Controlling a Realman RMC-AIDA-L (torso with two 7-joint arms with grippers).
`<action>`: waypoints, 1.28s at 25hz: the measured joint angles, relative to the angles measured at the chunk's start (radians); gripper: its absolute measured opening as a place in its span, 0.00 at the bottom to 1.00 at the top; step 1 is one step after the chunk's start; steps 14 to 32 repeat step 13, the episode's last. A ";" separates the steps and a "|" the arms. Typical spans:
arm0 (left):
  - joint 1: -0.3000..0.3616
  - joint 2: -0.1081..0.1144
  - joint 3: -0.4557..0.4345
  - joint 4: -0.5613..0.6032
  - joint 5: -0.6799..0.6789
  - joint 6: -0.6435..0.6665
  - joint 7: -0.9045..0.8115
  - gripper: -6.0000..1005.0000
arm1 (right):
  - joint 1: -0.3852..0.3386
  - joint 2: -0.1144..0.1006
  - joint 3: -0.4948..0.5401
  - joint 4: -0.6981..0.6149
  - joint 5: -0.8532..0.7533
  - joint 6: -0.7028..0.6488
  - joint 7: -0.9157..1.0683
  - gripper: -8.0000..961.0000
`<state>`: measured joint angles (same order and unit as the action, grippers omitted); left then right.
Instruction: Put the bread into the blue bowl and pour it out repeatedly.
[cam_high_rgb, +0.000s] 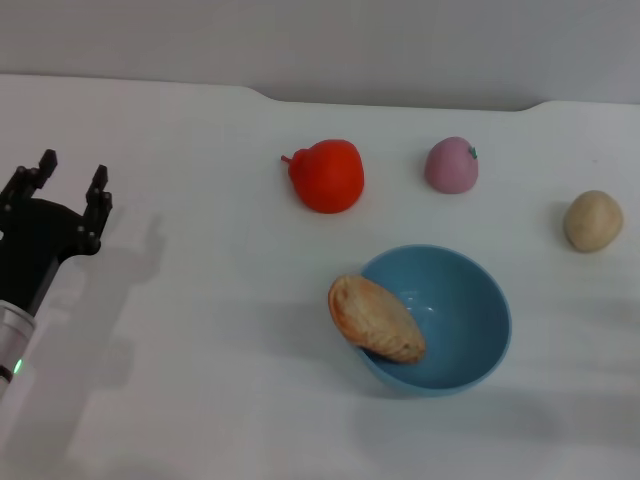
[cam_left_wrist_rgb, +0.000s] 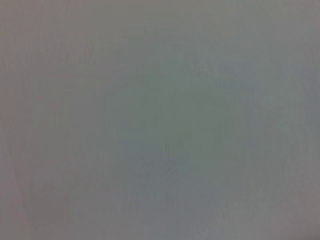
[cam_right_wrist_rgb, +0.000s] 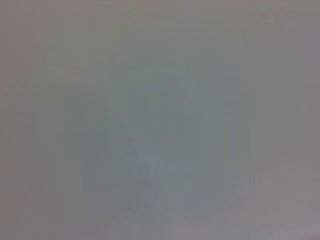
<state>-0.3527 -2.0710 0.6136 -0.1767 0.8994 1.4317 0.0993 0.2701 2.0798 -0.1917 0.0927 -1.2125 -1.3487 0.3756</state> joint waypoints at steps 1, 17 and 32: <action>-0.002 0.000 0.000 -0.003 0.000 0.000 -0.004 0.51 | 0.001 0.000 0.004 0.000 0.000 0.005 0.000 0.53; 0.003 -0.002 0.000 -0.058 0.001 -0.003 -0.017 0.51 | 0.009 -0.001 0.032 0.001 0.001 0.009 -0.001 0.53; 0.003 -0.002 0.000 -0.058 0.001 -0.003 -0.017 0.51 | 0.009 -0.001 0.032 0.001 0.001 0.009 -0.001 0.53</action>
